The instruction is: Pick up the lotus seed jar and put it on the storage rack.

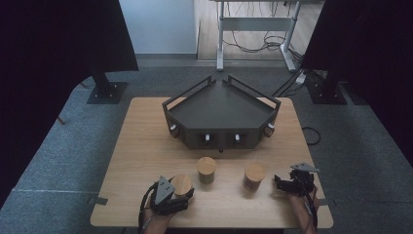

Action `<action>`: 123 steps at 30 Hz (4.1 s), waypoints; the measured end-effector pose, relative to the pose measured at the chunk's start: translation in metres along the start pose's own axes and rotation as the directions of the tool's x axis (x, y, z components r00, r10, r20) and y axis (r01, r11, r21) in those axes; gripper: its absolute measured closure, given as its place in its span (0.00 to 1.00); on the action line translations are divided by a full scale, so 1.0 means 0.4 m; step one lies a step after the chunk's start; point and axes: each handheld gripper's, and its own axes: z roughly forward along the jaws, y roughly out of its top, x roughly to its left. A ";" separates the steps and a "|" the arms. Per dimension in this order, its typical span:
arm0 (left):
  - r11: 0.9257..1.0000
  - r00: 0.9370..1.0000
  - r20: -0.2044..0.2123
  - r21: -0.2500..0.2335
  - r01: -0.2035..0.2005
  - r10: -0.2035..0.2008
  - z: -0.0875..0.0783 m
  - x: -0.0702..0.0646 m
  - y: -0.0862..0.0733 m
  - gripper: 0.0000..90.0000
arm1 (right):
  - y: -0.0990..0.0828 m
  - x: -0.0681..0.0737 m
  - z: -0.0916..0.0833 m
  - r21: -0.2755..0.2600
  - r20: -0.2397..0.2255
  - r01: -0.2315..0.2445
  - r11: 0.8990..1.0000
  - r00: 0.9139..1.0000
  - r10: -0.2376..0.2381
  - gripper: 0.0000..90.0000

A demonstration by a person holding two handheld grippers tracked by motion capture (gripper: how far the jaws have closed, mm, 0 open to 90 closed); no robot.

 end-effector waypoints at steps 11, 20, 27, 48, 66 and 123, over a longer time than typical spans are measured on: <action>1.000 1.000 -0.025 -0.008 -0.007 0.007 -0.004 0.010 0.013 0.29 | 0.000 0.000 0.000 0.000 0.000 0.000 1.000 1.000 0.000 0.09; 1.000 0.999 -0.047 -0.016 0.005 -0.006 -0.009 0.019 0.023 0.29 | 0.000 0.000 0.000 0.000 0.000 0.000 1.000 1.000 0.000 0.09; 1.000 0.999 -0.051 -0.021 0.005 -0.006 -0.010 0.021 0.035 0.29 | 0.000 0.000 0.000 0.000 0.000 0.000 1.000 1.000 0.000 0.09; 0.999 0.997 -0.072 -0.036 -0.001 -0.002 -0.013 0.035 0.076 0.29 | 0.000 0.000 0.000 0.000 0.000 0.000 1.000 1.000 0.000 0.09; 0.999 0.998 -0.071 -0.049 -0.006 0.002 -0.003 0.044 0.114 0.29 | 0.000 0.000 0.000 0.001 -0.002 0.002 1.000 1.000 -0.002 0.09; 0.998 0.996 -0.087 -0.066 0.025 -0.031 0.019 0.115 0.198 0.29 | 0.000 0.001 0.000 0.001 -0.004 0.004 1.000 1.000 -0.004 0.09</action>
